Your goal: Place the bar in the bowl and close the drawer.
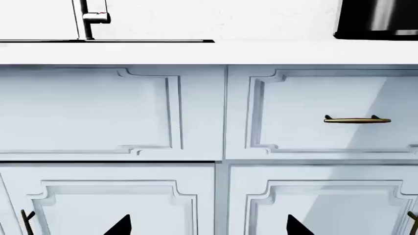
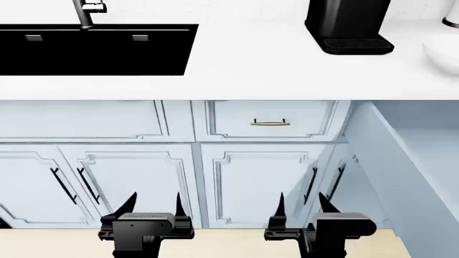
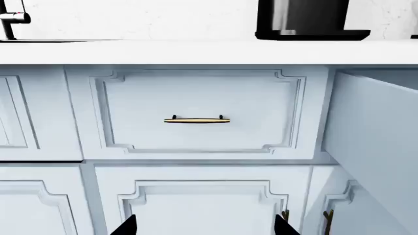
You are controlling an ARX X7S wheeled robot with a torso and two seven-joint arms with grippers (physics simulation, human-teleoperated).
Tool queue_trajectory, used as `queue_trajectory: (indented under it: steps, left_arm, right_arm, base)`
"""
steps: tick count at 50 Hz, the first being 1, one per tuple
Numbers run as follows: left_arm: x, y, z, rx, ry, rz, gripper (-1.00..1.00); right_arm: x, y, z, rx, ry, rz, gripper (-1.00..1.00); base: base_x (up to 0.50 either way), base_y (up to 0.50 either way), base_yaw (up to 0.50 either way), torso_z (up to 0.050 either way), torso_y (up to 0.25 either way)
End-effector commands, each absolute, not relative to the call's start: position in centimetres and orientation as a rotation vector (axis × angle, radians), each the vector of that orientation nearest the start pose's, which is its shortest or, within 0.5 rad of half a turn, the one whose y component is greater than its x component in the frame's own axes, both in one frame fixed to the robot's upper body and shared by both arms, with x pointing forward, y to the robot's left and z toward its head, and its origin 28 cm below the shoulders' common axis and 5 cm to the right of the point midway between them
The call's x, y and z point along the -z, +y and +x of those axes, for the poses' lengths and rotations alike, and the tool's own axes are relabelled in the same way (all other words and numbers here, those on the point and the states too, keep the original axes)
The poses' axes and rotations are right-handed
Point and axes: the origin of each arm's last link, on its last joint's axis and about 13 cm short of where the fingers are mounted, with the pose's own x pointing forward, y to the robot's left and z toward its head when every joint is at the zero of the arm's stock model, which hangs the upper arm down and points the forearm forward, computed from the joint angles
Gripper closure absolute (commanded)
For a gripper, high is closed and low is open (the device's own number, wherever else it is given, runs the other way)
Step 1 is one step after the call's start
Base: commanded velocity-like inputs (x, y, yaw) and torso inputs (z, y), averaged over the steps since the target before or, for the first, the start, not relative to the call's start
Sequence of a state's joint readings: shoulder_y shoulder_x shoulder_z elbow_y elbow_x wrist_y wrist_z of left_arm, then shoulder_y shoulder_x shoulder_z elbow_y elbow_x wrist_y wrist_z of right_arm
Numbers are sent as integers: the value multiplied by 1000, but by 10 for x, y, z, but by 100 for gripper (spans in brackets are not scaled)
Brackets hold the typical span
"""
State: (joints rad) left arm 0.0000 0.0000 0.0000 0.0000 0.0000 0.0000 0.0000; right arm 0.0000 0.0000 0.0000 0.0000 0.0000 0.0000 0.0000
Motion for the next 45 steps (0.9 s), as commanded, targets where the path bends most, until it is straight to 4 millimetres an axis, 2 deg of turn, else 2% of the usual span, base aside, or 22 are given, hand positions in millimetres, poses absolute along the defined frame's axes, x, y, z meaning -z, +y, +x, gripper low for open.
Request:
queue_trajectory:
  steps: [1,18,34,37,40,44,45]
  left_arm:
    - [-14,205,210,-1,-2,-2,-100]
    - [-18,205,210,13,-14,-25,-100]
    - [-21,207,211,20,-32,-37,-100]
    - [-28,209,212,36,-39,-18,-100]
    - [-44,214,214,64,-53,25,-100]
    - [-81,220,216,95,-57,57,-100]
    - [-95,221,216,119,-63,72,-100]
  right_arm:
    - [-12,-96,210,3,5,-3,-100]
    - [-15,-96,210,10,5,-14,-100]
    - [-17,-96,208,9,-6,-26,-100]
    - [-26,-97,207,9,-22,-42,-100]
    - [-44,-99,206,8,-56,-70,-100]
    - [-79,-104,205,3,-82,-111,-100]
    - [-92,-106,204,-6,-90,-124,-100]
  base:
    - [0,0,0,0,0]
    - [0,0,0,1,0]
    - [0,0,0,49,15]
    - [0,0,0,50,17]
    - [0,0,0,50,16]
    - [0,0,0,50,17]
    - [0,0,0,50,20]
